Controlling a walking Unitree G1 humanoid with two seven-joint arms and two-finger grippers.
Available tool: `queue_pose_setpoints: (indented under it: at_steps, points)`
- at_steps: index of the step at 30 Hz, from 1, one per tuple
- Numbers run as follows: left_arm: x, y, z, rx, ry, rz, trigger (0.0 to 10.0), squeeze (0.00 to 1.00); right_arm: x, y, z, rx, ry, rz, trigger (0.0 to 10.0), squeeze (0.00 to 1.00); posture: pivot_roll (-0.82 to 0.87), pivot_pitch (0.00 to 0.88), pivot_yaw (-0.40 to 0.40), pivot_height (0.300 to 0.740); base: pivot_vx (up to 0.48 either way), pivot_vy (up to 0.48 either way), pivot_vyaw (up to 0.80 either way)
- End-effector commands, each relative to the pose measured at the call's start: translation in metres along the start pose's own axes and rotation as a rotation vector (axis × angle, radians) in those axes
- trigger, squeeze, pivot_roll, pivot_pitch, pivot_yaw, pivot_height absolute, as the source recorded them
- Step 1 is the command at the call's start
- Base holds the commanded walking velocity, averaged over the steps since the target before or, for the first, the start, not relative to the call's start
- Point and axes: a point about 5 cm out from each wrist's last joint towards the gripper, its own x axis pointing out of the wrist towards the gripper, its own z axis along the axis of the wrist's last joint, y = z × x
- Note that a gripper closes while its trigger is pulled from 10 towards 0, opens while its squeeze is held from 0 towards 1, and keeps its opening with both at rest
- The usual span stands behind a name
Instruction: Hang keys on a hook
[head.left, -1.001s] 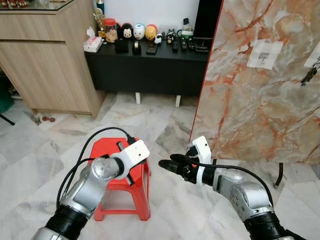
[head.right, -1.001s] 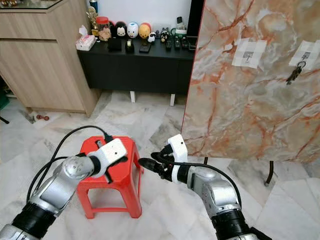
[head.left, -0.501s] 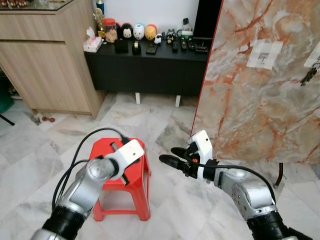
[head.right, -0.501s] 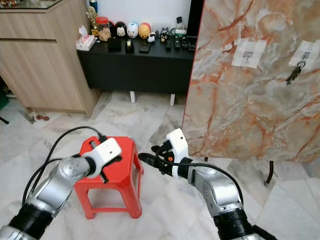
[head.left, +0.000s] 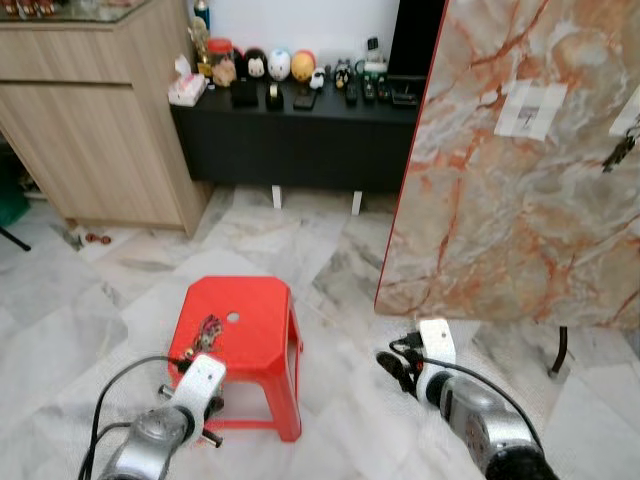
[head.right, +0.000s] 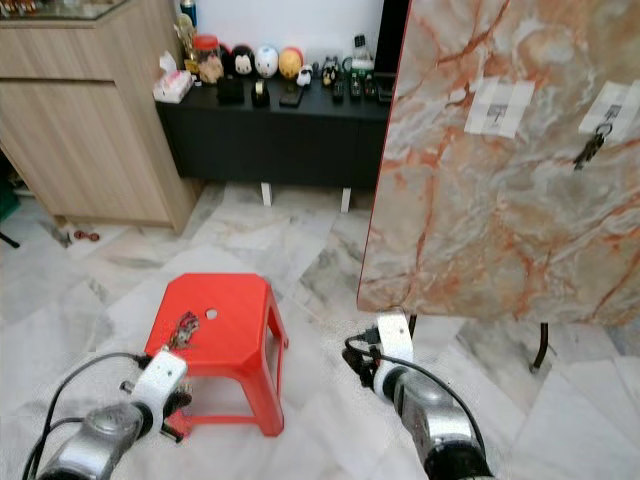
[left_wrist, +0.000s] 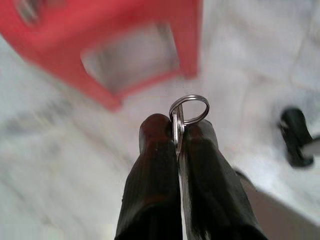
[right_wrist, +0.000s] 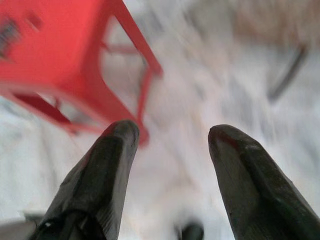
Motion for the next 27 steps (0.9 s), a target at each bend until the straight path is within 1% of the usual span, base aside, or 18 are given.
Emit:
queue_pose_setpoints:
  at_steps: [1,2,3,4,6,9,10,11,14,16,18,19,21,22,24,27]
  points:
    - [0.002,-0.004,-0.017,-0.051,0.037,0.023,10.0,0.00,-0.001,-0.003,-0.031,0.014,0.078,-0.062,10.0,0.00,0.07,0.036,-0.047,0.740,0.000,0.000,0.00]
    - [0.002,-0.004,-0.017,-0.051,0.037,0.023,10.0,0.00,-0.001,-0.003,-0.031,0.014,0.078,-0.062,10.0,0.00,0.07,0.036,-0.047,0.740,0.000,0.000,0.00]
    - [0.003,-0.008,-0.029,-0.079,0.075,0.035,10.0,0.00,-0.003,-0.003,-0.047,0.023,0.117,-0.080,10.0,0.00,0.07,0.034,-0.048,0.740,0.000,0.000,0.00]
    - [0.003,-0.009,-0.033,-0.082,0.090,0.040,10.0,0.00,-0.004,-0.003,-0.051,0.023,0.128,-0.086,10.0,0.00,0.07,0.034,-0.048,0.740,0.000,0.000,0.00]
    - [0.002,-0.014,-0.044,-0.040,0.127,0.039,10.0,0.00,-0.006,-0.004,-0.062,0.044,0.153,-0.116,10.0,0.00,0.07,0.035,-0.047,0.740,0.000,0.000,0.00]
    - [0.002,-0.021,-0.055,-0.053,0.161,0.037,10.0,0.00,-0.006,-0.005,-0.065,0.087,0.138,-0.143,10.0,0.00,0.06,0.036,-0.045,0.740,0.000,0.000,0.00]
    - [0.001,-0.024,-0.060,-0.061,0.170,0.042,10.0,0.00,-0.007,-0.007,-0.067,0.085,0.130,-0.165,10.0,0.00,0.06,0.036,-0.045,0.740,0.000,0.000,0.00]
    - [0.001,-0.024,-0.060,-0.061,0.170,0.042,10.0,0.00,-0.007,-0.007,-0.067,0.085,0.130,-0.165,10.0,0.00,0.06,0.036,-0.045,0.740,0.000,0.000,0.00]
    - [0.001,-0.029,-0.066,-0.081,0.186,0.044,10.0,0.00,-0.012,-0.016,-0.076,0.058,0.146,-0.201,10.0,0.00,0.07,0.038,-0.048,0.740,0.000,0.000,0.00]
    - [0.001,-0.032,-0.069,-0.093,0.200,0.048,10.0,0.00,-0.022,-0.025,-0.095,0.056,0.179,-0.227,10.0,0.00,0.07,0.036,-0.050,0.740,0.000,0.000,0.00]
    - [0.001,-0.034,-0.072,-0.090,0.210,0.050,10.0,0.00,-0.038,-0.038,-0.120,0.056,0.233,-0.266,10.0,0.00,0.06,0.035,-0.049,0.740,0.000,0.000,0.00]
    - [0.001,-0.035,-0.073,-0.092,0.212,0.050,10.0,0.00,-0.043,-0.042,-0.127,0.057,0.247,-0.280,10.0,0.00,0.06,0.034,-0.049,0.740,0.000,0.000,0.00]
    - [0.000,-0.037,-0.075,-0.098,0.215,0.049,10.0,0.00,-0.049,-0.048,-0.134,0.060,0.263,-0.298,10.0,0.00,0.06,0.034,-0.049,0.740,0.000,0.000,0.00]
    - [0.000,-0.037,-0.075,-0.098,0.215,0.049,10.0,0.00,-0.049,-0.048,-0.134,0.060,0.263,-0.298,10.0,0.00,0.06,0.034,-0.049,0.740,0.000,0.000,0.00]
    - [0.000,-0.038,-0.076,-0.114,0.213,0.043,10.0,0.00,-0.054,-0.054,-0.137,0.069,0.268,-0.312,10.0,0.00,0.06,0.034,-0.049,0.740,0.000,0.000,0.00]
    - [0.000,-0.040,-0.078,-0.121,0.215,0.041,10.0,0.00,-0.054,-0.057,-0.135,0.079,0.250,-0.320,10.0,0.00,0.06,0.033,-0.046,0.740,0.000,0.000,0.00]
